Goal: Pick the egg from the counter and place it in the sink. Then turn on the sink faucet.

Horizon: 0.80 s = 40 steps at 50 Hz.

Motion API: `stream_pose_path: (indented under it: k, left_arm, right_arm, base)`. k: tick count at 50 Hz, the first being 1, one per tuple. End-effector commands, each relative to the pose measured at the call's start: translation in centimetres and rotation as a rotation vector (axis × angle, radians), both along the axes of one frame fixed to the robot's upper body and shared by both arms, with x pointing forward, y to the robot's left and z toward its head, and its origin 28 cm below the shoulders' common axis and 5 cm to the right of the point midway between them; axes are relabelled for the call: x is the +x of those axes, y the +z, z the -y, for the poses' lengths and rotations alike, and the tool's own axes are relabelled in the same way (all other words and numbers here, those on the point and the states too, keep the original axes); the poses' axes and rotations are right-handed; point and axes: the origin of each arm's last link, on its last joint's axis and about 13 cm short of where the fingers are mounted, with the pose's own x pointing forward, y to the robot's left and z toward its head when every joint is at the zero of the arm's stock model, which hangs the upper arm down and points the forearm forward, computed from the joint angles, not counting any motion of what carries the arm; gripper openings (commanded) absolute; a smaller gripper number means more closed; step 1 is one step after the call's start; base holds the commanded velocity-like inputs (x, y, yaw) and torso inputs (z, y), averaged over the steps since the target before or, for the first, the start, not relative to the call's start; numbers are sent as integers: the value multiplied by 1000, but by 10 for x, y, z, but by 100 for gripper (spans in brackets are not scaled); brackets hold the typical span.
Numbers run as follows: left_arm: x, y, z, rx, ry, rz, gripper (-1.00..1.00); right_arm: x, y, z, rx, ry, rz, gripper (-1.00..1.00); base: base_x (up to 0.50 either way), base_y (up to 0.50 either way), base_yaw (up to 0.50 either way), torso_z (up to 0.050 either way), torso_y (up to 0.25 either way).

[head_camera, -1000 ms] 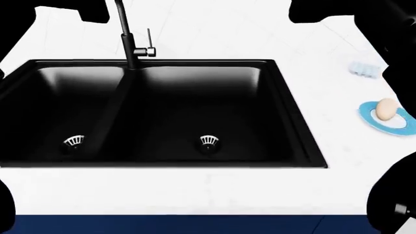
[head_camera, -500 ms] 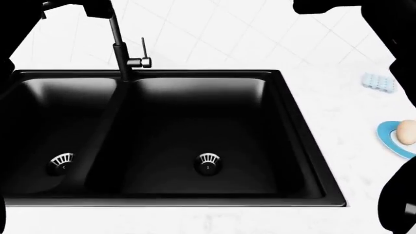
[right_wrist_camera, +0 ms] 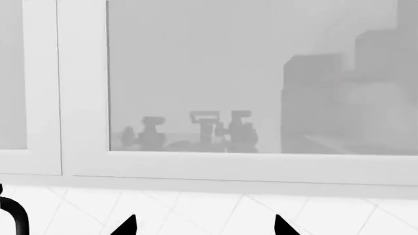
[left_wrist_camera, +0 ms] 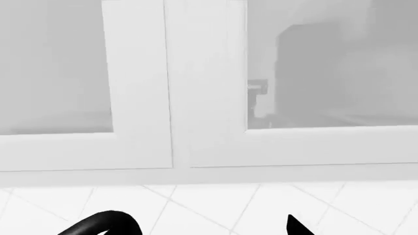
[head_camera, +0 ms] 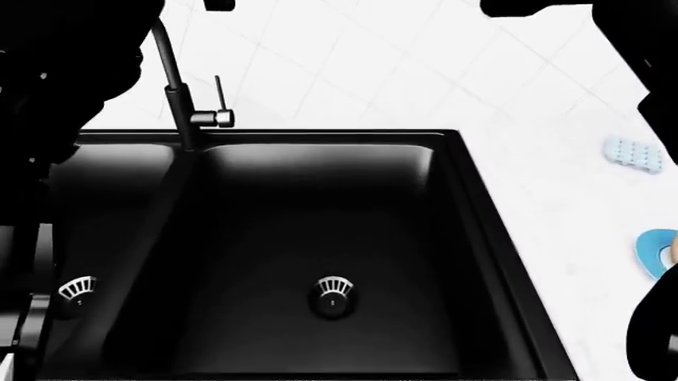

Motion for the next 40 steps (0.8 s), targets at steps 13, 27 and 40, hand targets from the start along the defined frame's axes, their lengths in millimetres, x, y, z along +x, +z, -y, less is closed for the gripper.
stream_pose_path:
  k: [13,27,40]
  left_arm:
    - [14,-7,-2,34,29,2,100]
    - [17,-9,-7,26,31,-1,100]
    - [18,-9,-6,21,30,5,100]
  right_arm:
    - [0,-3,0,5,-7,20,100]
    - [-28,0,44,-22,-188,22,100]
    - [-50,-1,123,-21,-561,39,100]
  base:
    - [308,-49,0,0,0]
    - [0,0,0,0,1]
    - [0,0,0,0,0]
